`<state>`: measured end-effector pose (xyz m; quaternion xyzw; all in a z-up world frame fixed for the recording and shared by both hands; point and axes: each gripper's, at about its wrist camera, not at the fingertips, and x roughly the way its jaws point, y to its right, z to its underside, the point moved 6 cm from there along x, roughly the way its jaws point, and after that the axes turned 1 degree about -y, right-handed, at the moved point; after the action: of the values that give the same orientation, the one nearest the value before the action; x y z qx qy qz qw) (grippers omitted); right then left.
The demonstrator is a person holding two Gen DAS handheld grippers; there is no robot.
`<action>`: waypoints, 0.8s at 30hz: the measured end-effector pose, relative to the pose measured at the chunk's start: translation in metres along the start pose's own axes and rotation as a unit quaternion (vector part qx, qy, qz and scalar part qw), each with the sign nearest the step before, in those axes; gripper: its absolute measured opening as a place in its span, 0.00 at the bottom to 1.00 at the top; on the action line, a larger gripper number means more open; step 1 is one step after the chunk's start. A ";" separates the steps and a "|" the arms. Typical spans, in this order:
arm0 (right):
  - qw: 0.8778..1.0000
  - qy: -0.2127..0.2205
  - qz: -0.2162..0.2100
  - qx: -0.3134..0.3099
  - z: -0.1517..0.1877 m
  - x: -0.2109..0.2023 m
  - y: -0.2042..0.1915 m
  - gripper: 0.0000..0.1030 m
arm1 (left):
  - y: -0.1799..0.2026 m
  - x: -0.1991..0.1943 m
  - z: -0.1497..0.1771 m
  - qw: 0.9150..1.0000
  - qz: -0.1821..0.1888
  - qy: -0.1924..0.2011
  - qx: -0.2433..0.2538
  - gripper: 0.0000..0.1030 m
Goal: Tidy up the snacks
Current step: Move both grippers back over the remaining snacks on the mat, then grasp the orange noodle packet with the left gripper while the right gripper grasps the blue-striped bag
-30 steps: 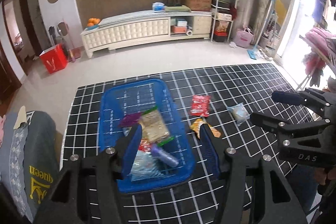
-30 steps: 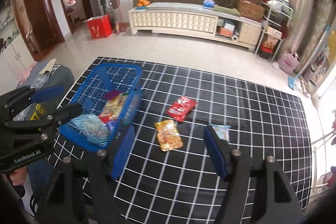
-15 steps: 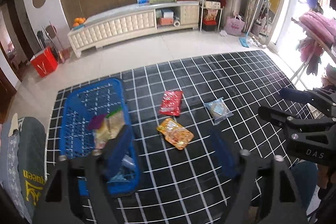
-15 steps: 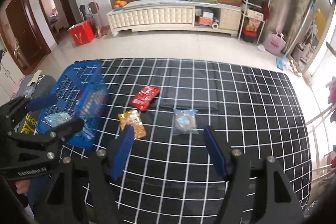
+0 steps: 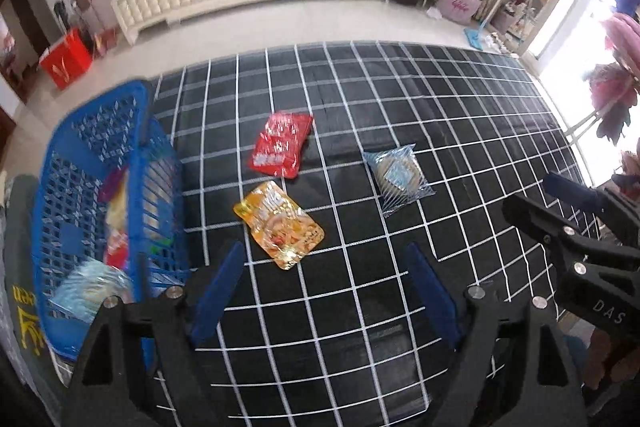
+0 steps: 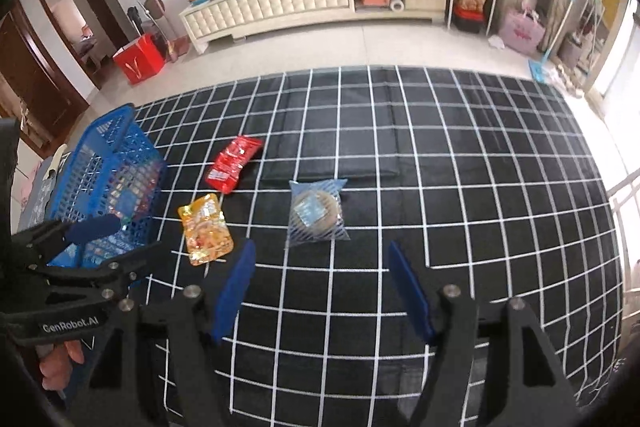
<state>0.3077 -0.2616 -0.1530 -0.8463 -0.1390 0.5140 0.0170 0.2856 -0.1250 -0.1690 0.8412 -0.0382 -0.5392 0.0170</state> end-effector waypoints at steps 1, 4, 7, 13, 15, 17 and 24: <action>1.000 -0.005 -0.002 0.002 -0.001 0.006 0.002 0.71 | -0.002 0.004 -0.001 1.000 0.002 -0.005 -0.008 0.79; 1.000 -0.012 -0.007 0.011 -0.003 0.022 0.005 0.71 | -0.007 0.026 -0.003 0.999 0.011 -0.033 -0.036 0.79; 1.000 -0.022 -0.011 0.015 -0.004 0.037 0.007 0.71 | -0.013 0.044 -0.006 0.997 0.009 -0.054 -0.057 0.79; 0.999 -0.035 0.000 0.016 -0.002 0.067 0.015 0.71 | -0.033 0.082 -0.012 0.991 0.005 -0.077 -0.106 0.79; 0.999 -0.039 0.000 0.015 -0.001 0.074 0.017 0.71 | -0.041 0.096 -0.011 0.987 0.004 -0.092 -0.130 0.79; 0.999 -0.037 0.002 0.013 0.000 0.079 0.020 0.71 | -0.047 0.109 -0.009 0.984 0.004 -0.105 -0.147 0.79; 0.999 -0.043 -0.002 0.007 0.003 0.086 0.023 0.71 | -0.052 0.137 -0.008 0.982 -0.012 -0.112 -0.152 0.79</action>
<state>0.3473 -0.2621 -0.2331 -0.8232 -0.1376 0.5506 0.0174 0.3526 -0.0846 -0.2933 0.7636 0.0523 -0.6295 0.1337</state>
